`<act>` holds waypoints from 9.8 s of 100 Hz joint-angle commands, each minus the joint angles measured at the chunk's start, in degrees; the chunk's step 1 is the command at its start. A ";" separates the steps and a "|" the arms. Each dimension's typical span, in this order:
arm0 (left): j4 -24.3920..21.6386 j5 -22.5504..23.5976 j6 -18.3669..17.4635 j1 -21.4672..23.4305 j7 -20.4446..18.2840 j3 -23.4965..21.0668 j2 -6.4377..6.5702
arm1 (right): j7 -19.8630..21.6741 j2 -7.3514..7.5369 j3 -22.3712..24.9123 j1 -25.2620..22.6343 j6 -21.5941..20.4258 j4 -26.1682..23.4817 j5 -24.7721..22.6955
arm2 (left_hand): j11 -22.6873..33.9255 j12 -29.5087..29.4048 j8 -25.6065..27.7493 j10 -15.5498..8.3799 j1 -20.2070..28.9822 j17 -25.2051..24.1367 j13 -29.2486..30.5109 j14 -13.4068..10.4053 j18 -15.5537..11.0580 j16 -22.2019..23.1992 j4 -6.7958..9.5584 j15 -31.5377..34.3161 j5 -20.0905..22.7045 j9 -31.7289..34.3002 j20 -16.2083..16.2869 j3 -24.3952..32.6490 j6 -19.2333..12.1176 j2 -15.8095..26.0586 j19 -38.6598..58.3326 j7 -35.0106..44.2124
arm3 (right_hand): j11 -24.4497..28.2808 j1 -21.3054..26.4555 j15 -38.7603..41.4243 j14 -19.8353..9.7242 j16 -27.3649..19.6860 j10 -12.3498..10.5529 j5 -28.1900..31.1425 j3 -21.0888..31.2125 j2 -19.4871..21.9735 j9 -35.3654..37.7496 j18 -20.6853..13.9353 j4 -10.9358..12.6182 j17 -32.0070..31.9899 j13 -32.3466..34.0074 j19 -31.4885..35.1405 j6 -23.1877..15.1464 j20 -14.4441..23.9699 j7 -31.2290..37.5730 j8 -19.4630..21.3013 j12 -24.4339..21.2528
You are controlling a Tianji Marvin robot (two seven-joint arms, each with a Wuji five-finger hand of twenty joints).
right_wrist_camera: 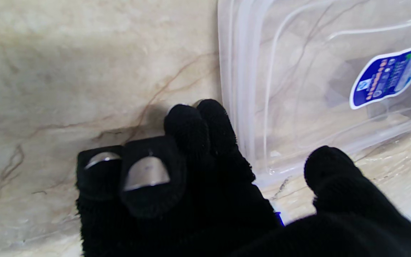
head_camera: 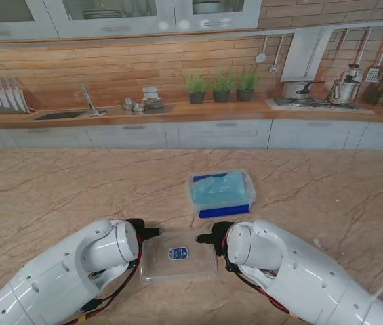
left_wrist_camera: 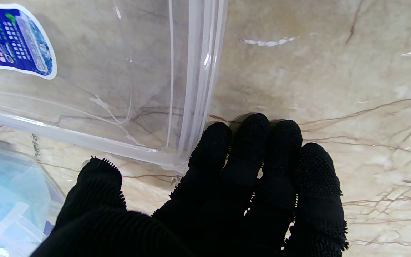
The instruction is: Fold the bubble film and place it into the plastic crate
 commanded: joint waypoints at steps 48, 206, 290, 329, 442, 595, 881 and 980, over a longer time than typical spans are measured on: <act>-1.32 -1.40 -4.57 6.26 0.65 -4.48 -2.16 | -1.59 -1.92 2.79 -3.18 -1.43 -0.56 2.58 | -7.34 -4.71 -1.80 -5.60 0.20 1.61 1.43 1.12 -1.39 -1.91 0.77 -1.38 0.41 -0.17 -0.35 -0.56 -11.26 2.45 0.93 -0.96 | 3.17 -1.91 1.72 0.14 -0.82 10.09 -1.99 0.45 1.05 1.11 -7.37 -1.35 1.84 4.98 6.65 -2.12 0.08 -9.21 -3.98 -0.18; -12.09 1.63 -12.61 17.57 2.79 -17.19 -2.79 | -1.33 -1.86 9.70 -7.12 -4.88 -7.12 3.86 | -7.31 -4.70 -1.93 -5.75 0.74 1.66 1.92 1.39 -0.88 -2.13 0.78 -1.16 1.57 0.88 0.02 -0.58 -11.64 1.87 0.80 -0.05 | 3.33 -1.25 2.15 0.23 -1.04 10.26 -0.96 0.31 0.60 0.99 -7.21 -1.38 1.65 4.77 6.74 -2.92 -0.17 -10.56 -4.27 -0.16; -16.15 -0.35 -14.55 18.43 2.88 -21.12 -3.11 | 0.38 -1.44 12.79 -6.50 -6.27 -10.46 3.75 | -7.61 -4.67 -1.81 -5.37 0.98 1.57 1.99 1.87 -0.40 -2.06 0.77 -1.31 1.91 1.15 0.07 -0.55 -11.31 1.63 0.68 -0.56 | 3.31 -1.09 2.12 0.28 -0.99 10.26 -0.43 0.31 0.58 1.00 -7.16 -1.44 1.59 4.74 6.68 -3.27 -0.11 -10.93 -3.71 -0.13; -15.97 -1.51 -13.77 14.74 1.56 -20.86 -3.00 | 1.80 -1.46 13.44 -3.19 -6.65 -9.82 5.18 | -7.72 -4.65 -1.74 -5.22 1.04 1.60 2.02 1.90 -0.42 -2.04 0.77 -1.38 2.06 1.21 0.11 -0.55 -11.38 1.54 0.69 -0.74 | 3.17 -0.91 2.09 0.43 -0.94 10.43 0.07 0.27 0.61 1.08 -6.98 -1.48 1.48 4.70 6.60 -3.37 -0.05 -11.32 -3.45 -0.15; 6.23 -19.85 -13.92 -13.94 0.91 -7.57 -8.16 | 4.86 -2.25 13.01 10.99 -5.35 4.17 8.28 | -7.96 -4.65 -1.68 -5.13 1.23 1.36 1.72 1.99 -0.36 -2.04 0.77 -1.60 1.90 0.93 0.10 -0.55 -11.28 1.53 0.52 -1.23 | 3.07 -0.48 2.05 0.84 -0.73 10.41 0.76 -0.13 0.92 1.21 -6.78 -1.52 1.24 4.57 6.43 -4.01 0.14 -11.94 -2.29 -0.10; 40.69 -32.20 -22.13 -33.51 2.30 5.76 -21.85 | -0.69 -6.30 8.63 21.93 -6.94 28.01 7.94 | -7.88 -4.62 -1.79 -5.33 1.35 0.88 1.00 1.50 -0.95 -2.09 0.78 -1.72 1.14 0.02 -0.12 -0.55 -11.59 1.29 0.32 -1.49 | 3.02 -0.46 2.00 0.46 -0.47 10.26 -0.04 -0.21 0.65 0.25 -7.01 -1.24 0.60 3.56 6.02 -5.58 0.33 -12.77 -1.77 0.14; -0.72 -21.97 -19.86 1.08 -6.01 -12.27 -4.09 | -14.32 -14.71 3.35 23.97 -20.82 47.16 11.63 | -10.75 -5.32 -5.06 -4.91 2.91 -3.56 -3.63 0.70 -2.81 -2.75 0.87 -5.05 -3.00 -4.36 -2.12 -0.39 -11.76 -0.24 -1.66 -6.92 | -25.16 -2.90 -39.80 6.76 -6.76 6.43 -24.06 4.31 -4.50 -31.82 -5.84 -3.54 -28.40 -32.15 -27.18 -22.38 -4.18 -17.67 -12.89 -15.76; -8.85 -16.21 -23.65 13.29 -3.42 -16.45 -3.05 | -14.87 -5.07 21.52 -7.09 -8.81 7.07 -5.83 | -16.90 -11.04 -11.87 -4.22 3.32 -6.43 -5.99 0.41 -3.15 -5.35 0.87 -9.68 -2.20 -7.26 -3.32 -0.40 -11.22 -0.80 -2.86 -16.27 | -24.24 -1.58 -37.65 8.58 -6.41 7.37 -14.24 2.46 -3.77 -26.58 -4.28 -2.54 -25.36 -27.70 -25.13 -14.27 -4.11 -18.37 -13.99 -15.54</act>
